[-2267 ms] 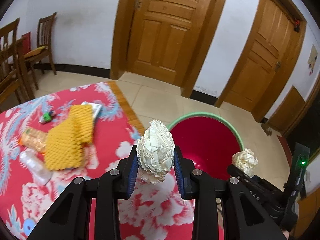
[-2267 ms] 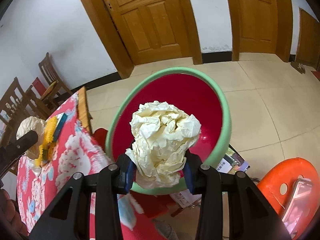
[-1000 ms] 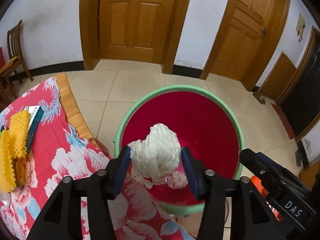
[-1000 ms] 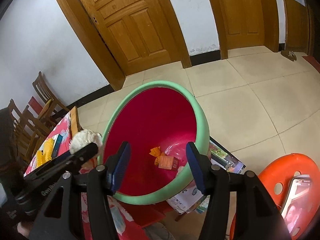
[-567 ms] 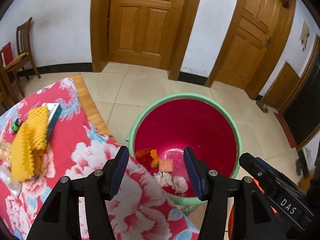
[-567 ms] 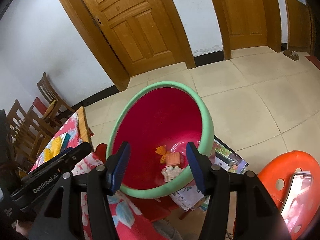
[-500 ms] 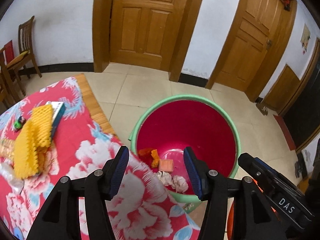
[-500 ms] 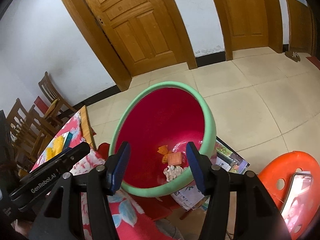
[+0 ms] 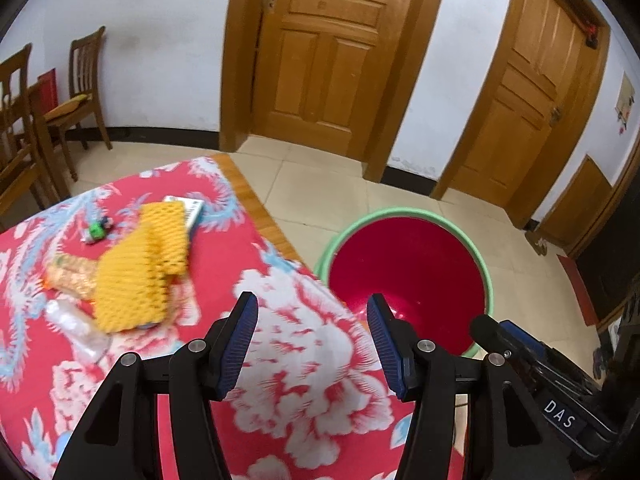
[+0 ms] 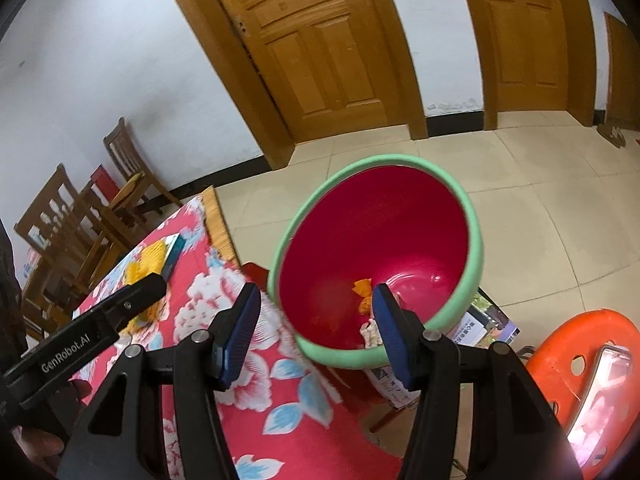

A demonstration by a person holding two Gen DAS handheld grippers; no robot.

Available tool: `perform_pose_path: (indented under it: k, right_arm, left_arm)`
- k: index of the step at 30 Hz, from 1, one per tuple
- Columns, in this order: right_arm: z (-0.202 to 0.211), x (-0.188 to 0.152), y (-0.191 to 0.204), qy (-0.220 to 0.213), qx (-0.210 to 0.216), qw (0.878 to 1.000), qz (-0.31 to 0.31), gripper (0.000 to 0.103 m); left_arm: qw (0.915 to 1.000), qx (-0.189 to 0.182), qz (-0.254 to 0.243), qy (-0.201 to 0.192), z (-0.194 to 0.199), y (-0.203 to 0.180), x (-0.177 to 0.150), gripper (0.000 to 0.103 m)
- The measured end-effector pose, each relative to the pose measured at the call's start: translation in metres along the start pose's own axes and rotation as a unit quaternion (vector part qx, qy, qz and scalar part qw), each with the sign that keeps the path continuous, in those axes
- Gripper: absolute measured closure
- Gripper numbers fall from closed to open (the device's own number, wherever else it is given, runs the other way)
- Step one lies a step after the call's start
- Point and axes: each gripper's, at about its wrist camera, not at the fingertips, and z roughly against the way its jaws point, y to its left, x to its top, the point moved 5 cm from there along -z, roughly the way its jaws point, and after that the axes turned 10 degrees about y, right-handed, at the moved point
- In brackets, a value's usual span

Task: Collect trash
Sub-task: 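Move the left tool to the clear plastic bag and grasp it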

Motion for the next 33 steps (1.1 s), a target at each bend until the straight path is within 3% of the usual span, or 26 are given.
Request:
perform_pose_path:
  k: [19,33]
  right_arm:
    - [-0.018,-0.013,0.07,0.033,0.029,0.997,0.059,0.043]
    - [-0.041,-0.021,0.103,0.056,0.04,0.994,0.082,0.043]
  left_arm:
    - [0.995,0.049,0.078,-0.038,0.047,0.108,-0.016,0.045]
    - [0.9886,0.101,0.109,-0.025,0.032,0.17,-0.033,0.045]
